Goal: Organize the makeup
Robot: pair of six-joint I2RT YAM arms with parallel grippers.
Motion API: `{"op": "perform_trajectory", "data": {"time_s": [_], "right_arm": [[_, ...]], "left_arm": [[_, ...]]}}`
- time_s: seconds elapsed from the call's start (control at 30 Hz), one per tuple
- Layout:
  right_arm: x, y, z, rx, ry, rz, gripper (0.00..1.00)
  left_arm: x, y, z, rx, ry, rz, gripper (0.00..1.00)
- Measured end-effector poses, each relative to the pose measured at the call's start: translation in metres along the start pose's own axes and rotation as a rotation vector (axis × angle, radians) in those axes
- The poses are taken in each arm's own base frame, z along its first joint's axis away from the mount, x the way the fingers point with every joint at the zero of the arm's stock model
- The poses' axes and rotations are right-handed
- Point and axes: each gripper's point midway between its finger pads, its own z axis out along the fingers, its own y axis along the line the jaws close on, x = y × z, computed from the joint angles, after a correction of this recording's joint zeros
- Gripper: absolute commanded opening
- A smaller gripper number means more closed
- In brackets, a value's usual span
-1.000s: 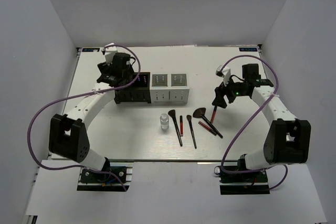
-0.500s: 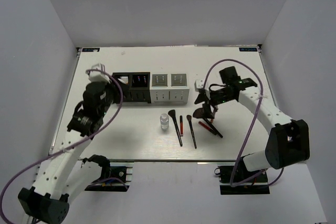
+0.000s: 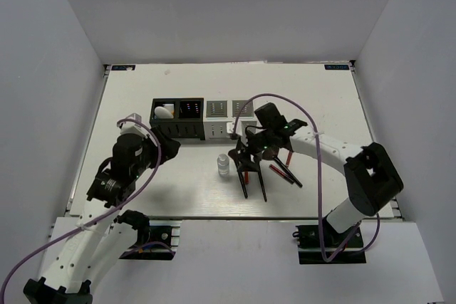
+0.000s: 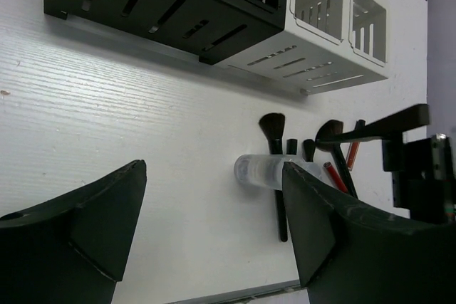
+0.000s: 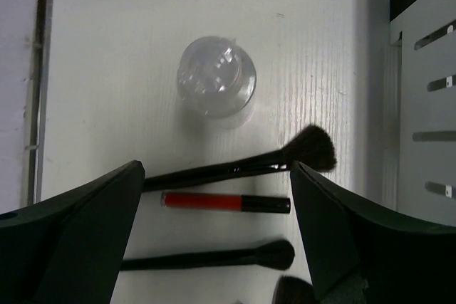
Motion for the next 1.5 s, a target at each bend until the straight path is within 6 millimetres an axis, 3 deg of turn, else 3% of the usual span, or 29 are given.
{"op": "perform_trajectory", "data": {"time_s": [0.37,0.6,0.67,0.77,0.8,0.9,1.03,1.17,1.4,1.5], "right_arm": [[-0.015,-0.007,0.041,-0.010,0.012,0.011,0.87],[-0.016,-0.005,0.057,-0.026,0.024,0.013,0.78],[-0.015,-0.005,0.060,-0.029,0.030,0.014,0.70],[-0.014,-0.004,0.063,-0.034,0.036,0.012,0.45],[-0.014,-0.005,0.064,-0.030,0.038,0.006,0.29],[-0.015,-0.007,0.063,-0.023,0.044,0.003,0.00],[-0.020,-0.005,0.059,-0.042,0.053,0.004,0.00],[-0.058,-0.011,0.048,-0.049,-0.002,-0.030,0.00],[-0.180,-0.049,0.009,0.086,-0.220,-0.173,0.00],[-0.212,-0.062,-0.002,0.145,-0.284,-0.197,0.00]], "left_arm": [[0.010,0.014,-0.015,-0.048,0.018,-0.029,0.86],[0.009,0.016,-0.022,-0.052,-0.001,-0.055,0.87],[0.009,0.017,-0.022,-0.058,-0.001,-0.058,0.87],[0.009,0.018,-0.022,-0.061,0.000,-0.061,0.86],[0.009,0.018,-0.021,-0.064,0.002,-0.061,0.87],[0.011,0.019,-0.018,-0.074,0.014,-0.060,0.87],[0.015,0.022,-0.015,-0.084,0.025,-0.059,0.86],[0.017,0.023,-0.012,-0.087,0.030,-0.058,0.86],[0.015,0.021,-0.010,-0.080,0.021,-0.059,0.86],[0.014,0.021,-0.010,-0.077,0.019,-0.059,0.86]]}}
